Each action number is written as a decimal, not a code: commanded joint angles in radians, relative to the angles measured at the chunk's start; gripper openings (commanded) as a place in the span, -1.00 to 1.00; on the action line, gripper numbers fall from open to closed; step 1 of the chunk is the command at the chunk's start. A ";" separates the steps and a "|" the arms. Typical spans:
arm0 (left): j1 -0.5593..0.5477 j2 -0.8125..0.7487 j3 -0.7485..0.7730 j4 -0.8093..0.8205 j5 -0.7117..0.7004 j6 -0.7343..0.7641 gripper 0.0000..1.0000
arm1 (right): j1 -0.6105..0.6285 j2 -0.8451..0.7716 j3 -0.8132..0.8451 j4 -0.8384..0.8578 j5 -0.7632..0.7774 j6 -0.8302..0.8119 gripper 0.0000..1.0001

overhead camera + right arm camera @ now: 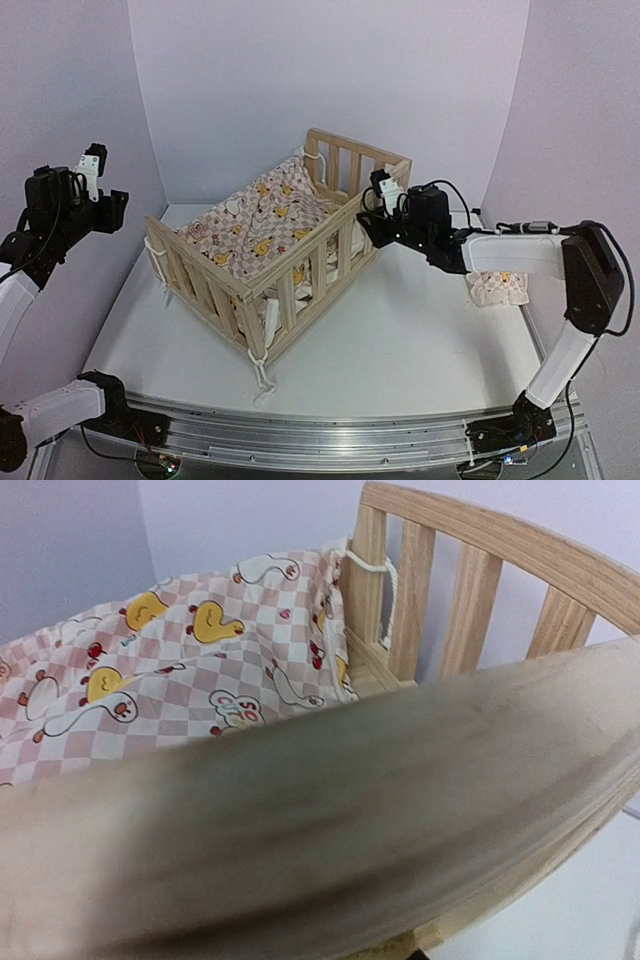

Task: Set up the pet bed

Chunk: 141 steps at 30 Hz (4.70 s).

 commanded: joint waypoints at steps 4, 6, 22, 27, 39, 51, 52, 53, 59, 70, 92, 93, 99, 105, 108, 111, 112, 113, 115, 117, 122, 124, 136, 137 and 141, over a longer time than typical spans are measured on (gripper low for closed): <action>0.004 0.047 0.029 0.028 0.126 -0.043 0.20 | 0.163 -0.245 -0.115 -0.212 0.849 0.045 -1.00; 0.004 0.052 0.035 0.028 0.173 -0.046 0.18 | 0.166 -0.301 -0.170 -0.254 0.907 0.177 -1.00; 0.002 0.177 0.231 0.008 0.655 -0.064 0.01 | 0.531 0.015 0.151 -0.403 0.904 0.589 -1.00; -0.040 0.237 0.268 -0.023 0.718 -0.066 0.00 | 0.571 0.066 0.216 -0.404 0.839 0.551 -1.00; -0.355 0.398 0.388 -0.199 0.793 0.116 0.34 | 0.567 -0.103 0.136 -0.540 0.209 0.112 0.66; -0.592 0.573 0.490 -0.410 0.723 0.312 0.42 | 0.332 -0.458 0.213 -1.196 -0.201 0.127 0.86; -0.601 0.588 0.499 -0.426 0.706 0.322 0.42 | 0.300 -0.439 0.278 -1.252 -0.184 0.134 0.86; -0.607 0.600 0.509 -0.440 0.685 0.331 0.42 | 0.270 -0.412 0.352 -1.308 -0.147 0.139 0.86; -0.615 0.628 0.531 -0.480 0.603 0.363 0.23 | 0.035 -0.180 0.820 -1.479 -0.033 0.233 0.81; -0.616 0.603 0.519 -0.624 0.640 0.501 -0.61 | -0.057 0.172 1.137 -1.481 0.047 0.306 0.39; -0.548 0.447 0.314 -0.556 0.637 1.256 -1.00 | -0.057 -0.129 0.835 -1.423 0.021 0.263 0.44; -0.521 0.449 0.294 -0.493 0.630 1.275 -1.00 | -0.057 -0.122 0.839 -1.415 -0.045 0.253 0.40; -0.370 0.530 0.313 -0.322 0.657 1.460 -1.00 | 0.002 -0.065 0.864 -1.326 -0.290 0.199 0.15; -0.264 0.626 0.368 -0.338 0.732 1.762 -1.00 | 0.149 0.014 0.900 -1.304 -0.270 0.066 0.25; -0.239 0.673 0.406 -0.332 0.740 1.829 -1.00 | 0.165 0.070 0.930 -1.302 -0.274 0.075 0.25; -0.203 0.721 0.457 -0.346 0.762 1.870 -1.00 | 0.188 0.124 0.947 -1.301 -0.245 0.056 0.30; -0.192 0.740 0.483 -0.371 0.766 1.882 -1.00 | 0.190 0.144 0.954 -1.302 -0.245 0.055 0.31; -0.183 0.758 0.508 -0.392 0.766 1.890 -1.00 | 0.191 0.159 0.958 -1.302 -0.246 0.055 0.32; -0.169 0.778 0.533 -0.412 0.758 1.898 -1.00 | 0.192 0.193 0.969 -1.304 -0.238 0.056 0.33; -0.167 0.771 0.531 -0.417 0.762 1.885 -0.97 | 0.194 0.220 0.976 -1.308 -0.232 0.044 0.34; -0.170 0.675 0.457 -0.466 0.833 1.834 -0.12 | 0.199 0.259 0.965 -1.324 -0.250 -0.017 0.41; -0.171 0.634 0.437 -0.487 0.846 1.790 0.16 | 0.210 0.261 0.953 -1.334 -0.284 -0.053 0.42; -0.178 0.409 0.408 -0.535 1.154 1.229 0.40 | 0.252 0.422 1.013 -1.477 -0.234 -0.247 0.52; -0.178 0.388 0.391 -0.531 1.189 1.189 0.40 | 0.252 0.433 1.011 -1.485 -0.226 -0.251 0.52; -0.185 0.302 0.283 -0.472 1.240 1.079 0.40 | 0.252 0.456 0.997 -1.485 -0.171 -0.258 0.24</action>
